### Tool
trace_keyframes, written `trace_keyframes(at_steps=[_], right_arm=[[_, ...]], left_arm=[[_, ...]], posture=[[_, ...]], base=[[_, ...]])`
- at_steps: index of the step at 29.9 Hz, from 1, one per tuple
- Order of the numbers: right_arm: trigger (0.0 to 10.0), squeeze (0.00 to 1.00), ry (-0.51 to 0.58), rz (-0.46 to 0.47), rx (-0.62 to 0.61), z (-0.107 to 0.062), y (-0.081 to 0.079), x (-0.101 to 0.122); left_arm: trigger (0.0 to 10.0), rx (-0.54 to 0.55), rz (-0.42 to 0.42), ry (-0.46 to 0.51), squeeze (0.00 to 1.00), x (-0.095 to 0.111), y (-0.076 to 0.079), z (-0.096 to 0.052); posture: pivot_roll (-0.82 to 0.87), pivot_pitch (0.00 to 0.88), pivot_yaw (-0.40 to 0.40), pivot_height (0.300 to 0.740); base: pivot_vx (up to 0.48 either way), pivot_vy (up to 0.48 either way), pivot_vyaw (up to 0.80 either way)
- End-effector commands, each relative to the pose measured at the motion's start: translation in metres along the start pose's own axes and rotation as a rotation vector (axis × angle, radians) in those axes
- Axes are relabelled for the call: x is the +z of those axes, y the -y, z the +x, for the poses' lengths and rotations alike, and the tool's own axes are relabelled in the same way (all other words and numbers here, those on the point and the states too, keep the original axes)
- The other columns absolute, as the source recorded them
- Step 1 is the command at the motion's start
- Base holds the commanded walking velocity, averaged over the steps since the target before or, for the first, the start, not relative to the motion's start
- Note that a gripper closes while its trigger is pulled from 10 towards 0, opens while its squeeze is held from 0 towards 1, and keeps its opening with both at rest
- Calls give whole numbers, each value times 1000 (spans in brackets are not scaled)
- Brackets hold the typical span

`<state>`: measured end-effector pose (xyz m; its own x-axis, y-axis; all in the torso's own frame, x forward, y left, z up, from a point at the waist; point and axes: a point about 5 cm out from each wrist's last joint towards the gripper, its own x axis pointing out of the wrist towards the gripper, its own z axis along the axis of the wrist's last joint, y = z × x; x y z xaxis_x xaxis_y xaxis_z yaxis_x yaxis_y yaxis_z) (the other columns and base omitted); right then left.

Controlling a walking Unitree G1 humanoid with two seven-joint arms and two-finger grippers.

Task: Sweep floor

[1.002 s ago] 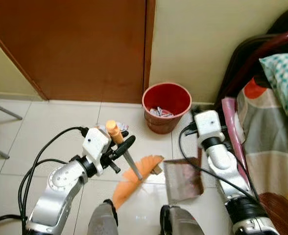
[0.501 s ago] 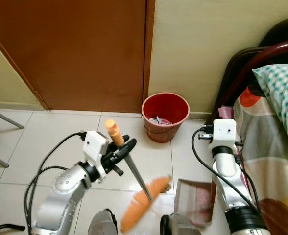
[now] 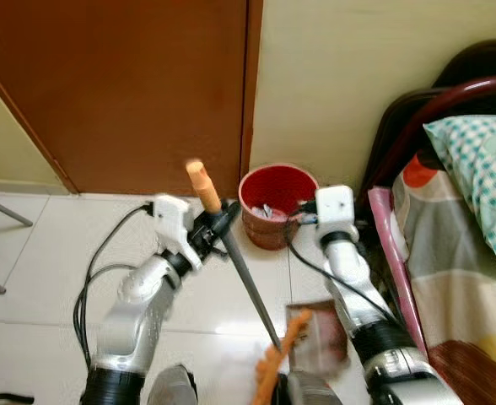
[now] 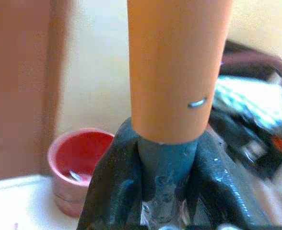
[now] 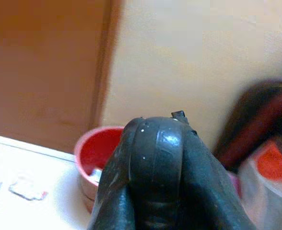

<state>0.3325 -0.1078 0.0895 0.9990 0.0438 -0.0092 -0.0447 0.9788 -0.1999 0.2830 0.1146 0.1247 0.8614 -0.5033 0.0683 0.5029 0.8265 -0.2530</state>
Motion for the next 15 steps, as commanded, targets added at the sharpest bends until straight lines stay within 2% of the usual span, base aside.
trace_keyframes(at_steps=[1,4,5,6,7,12,13,15], right_arm=[[10000,0,35,59,12,4,-8,10],[10000,0,30,73,28,9,-13,13],[10000,0,21,77,42,9,-15,12],[10000,0,21,77,42,9,-15,12],[10000,0,3,81,50,8,-16,8],[10000,0,-29,86,50,6,-17,-1],[10000,0,-60,77,49,3,-16,-10],[10000,0,-79,80,47,1,-16,-16]], left_arm=[[10000,50,21,106,0,20,-8,2],[10000,149,14,170,0,35,-27,2],[10000,199,37,195,0,44,-40,-1],[10000,199,37,195,0,44,-40,-1],[10000,231,62,203,0,50,-49,-5],[10000,257,81,203,0,53,-58,-9],[10000,280,89,201,0,53,-64,-14],[10000,291,94,190,0,51,-67,-17]], posture=[[68,55,-41,740],[75,54,-47,740],[77,55,-48,740],[77,55,-48,740],[79,56,-50,740],[81,59,-52,740],[82,59,-51,740],[83,59,-51,740]], base=[[0,0,0],[0,0,0],[0,0,0],[0,0,0],[0,0,0],[0,0,0],[0,0,0],[0,0,0]])
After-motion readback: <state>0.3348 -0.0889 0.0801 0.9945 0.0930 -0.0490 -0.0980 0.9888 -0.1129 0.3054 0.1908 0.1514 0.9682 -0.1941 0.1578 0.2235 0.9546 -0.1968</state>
